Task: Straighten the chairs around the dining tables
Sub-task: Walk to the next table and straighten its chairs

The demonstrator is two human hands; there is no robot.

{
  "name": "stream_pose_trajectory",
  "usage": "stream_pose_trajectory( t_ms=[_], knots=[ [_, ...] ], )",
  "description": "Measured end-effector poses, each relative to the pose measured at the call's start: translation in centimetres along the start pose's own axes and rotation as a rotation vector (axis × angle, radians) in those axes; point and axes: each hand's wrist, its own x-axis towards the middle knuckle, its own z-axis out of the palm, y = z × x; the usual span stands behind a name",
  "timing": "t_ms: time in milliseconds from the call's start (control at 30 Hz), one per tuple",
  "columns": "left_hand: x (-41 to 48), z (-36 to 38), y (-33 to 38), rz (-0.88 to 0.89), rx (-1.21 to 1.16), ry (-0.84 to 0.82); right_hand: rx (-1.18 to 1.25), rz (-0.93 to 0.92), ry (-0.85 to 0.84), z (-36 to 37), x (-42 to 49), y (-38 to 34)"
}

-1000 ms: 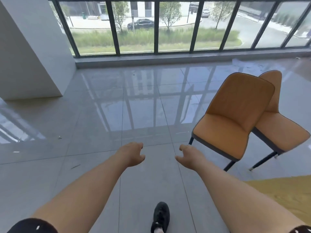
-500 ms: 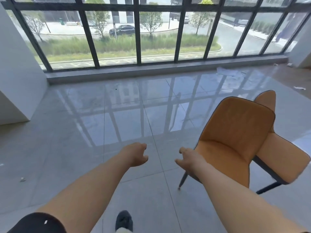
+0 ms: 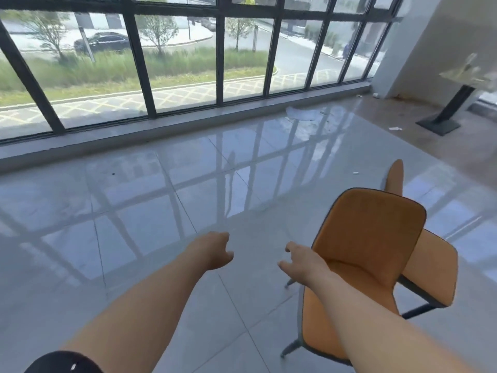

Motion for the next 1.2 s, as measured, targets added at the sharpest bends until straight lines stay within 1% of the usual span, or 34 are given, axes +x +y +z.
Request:
stream_pose_trajectory(
  t_ms=[167, 300, 400, 533, 733, 833, 1033, 1200],
  knots=[
    [9.4, -4.4, 3.0, 0.146, 0.043, -0.030, 0.033, 0.093, 0.040, -3.7, 6.5, 1.2],
    [17.3, -6.8, 5.7, 0.222, 0.123, -0.051, 0.047, 0.124, 0.067, -6.7, 13.6, 3.7],
    [23.5, -9.0, 7.3, 0.241, 0.182, -0.035, 0.088, 0.122, 0.086, -9.3, 19.8, 5.5],
    [30.8, -12.7, 10.0, 0.214, 0.197, -0.038, 0.120, 0.124, 0.075, -13.3, 26.5, 7.5],
    [41.0, -16.6, 17.3, 0.326, 0.251, -0.046, 0.170, 0.215, 0.118, -19.5, 32.8, 13.3],
    [45.6, -17.2, 21.9, 0.422, 0.299, -0.082, 0.206, 0.307, 0.153, -21.6, 34.4, 17.2],
    [55.0, -17.0, 31.6, 0.687, 0.384, -0.163, 0.304, 0.574, 0.199, -23.9, 36.9, 24.6],
    [62.6, -17.3, 39.0, 0.901, 0.456, -0.232, 0.391, 0.809, 0.279, -25.9, 40.4, 27.2]
  ],
)
